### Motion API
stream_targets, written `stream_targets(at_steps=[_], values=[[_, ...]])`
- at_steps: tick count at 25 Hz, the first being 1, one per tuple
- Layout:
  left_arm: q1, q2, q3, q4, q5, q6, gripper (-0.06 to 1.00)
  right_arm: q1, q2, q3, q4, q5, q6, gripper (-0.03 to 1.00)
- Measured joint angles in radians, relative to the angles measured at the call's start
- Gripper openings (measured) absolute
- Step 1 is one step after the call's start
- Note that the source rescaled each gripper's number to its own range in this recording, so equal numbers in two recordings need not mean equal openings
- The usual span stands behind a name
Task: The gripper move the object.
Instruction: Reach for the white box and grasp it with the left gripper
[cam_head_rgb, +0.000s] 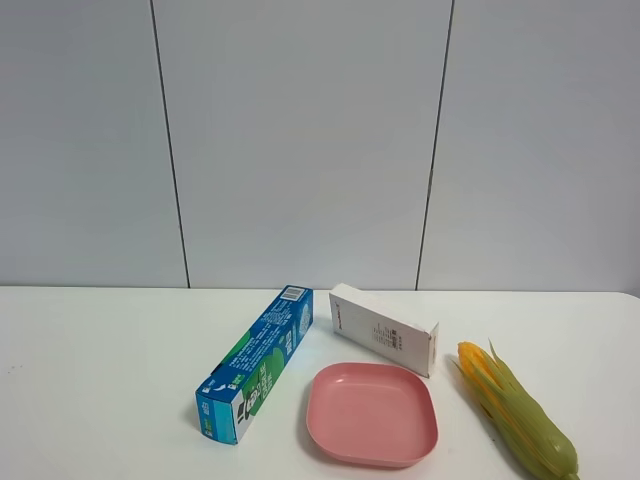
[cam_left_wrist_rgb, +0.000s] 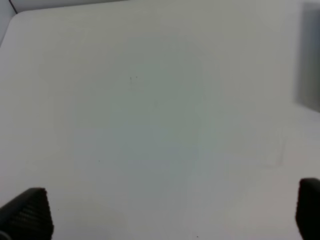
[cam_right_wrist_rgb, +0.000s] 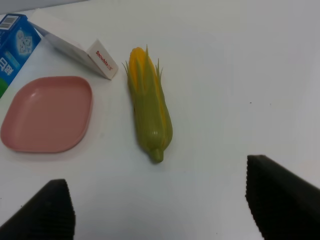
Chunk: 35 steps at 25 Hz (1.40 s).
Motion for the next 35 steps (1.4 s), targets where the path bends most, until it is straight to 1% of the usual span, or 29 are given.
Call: stream_targets(at_steps=[21, 25, 27, 29, 31, 35], values=[[0.0, 0.0, 0.0, 0.0, 0.0, 0.0, 1.0, 0.0, 0.0, 0.0, 0.0, 0.0, 0.0, 1.0], [0.0, 0.0, 0.0, -0.005, 0.0, -0.02, 1.0, 0.0, 0.0, 0.0, 0.0, 0.0, 0.0, 1.0], [0.0, 0.0, 0.0, -0.028, -0.002, -0.026, 1.0, 0.0, 0.0, 0.0, 0.0, 0.0, 0.0, 1.0], [0.0, 0.0, -0.011, -0.071, -0.015, -0.033, 1.0, 0.0, 0.0, 0.0, 0.0, 0.0, 0.0, 1.0], [0.0, 0.001, -0.038, -0.122, -0.052, -0.046, 1.0, 0.0, 0.0, 0.0, 0.0, 0.0, 0.0, 1.0], [0.0, 0.075, -0.107, -0.26, -0.083, -0.064, 1.0, 0.0, 0.0, 0.0, 0.0, 0.0, 0.0, 1.0]])
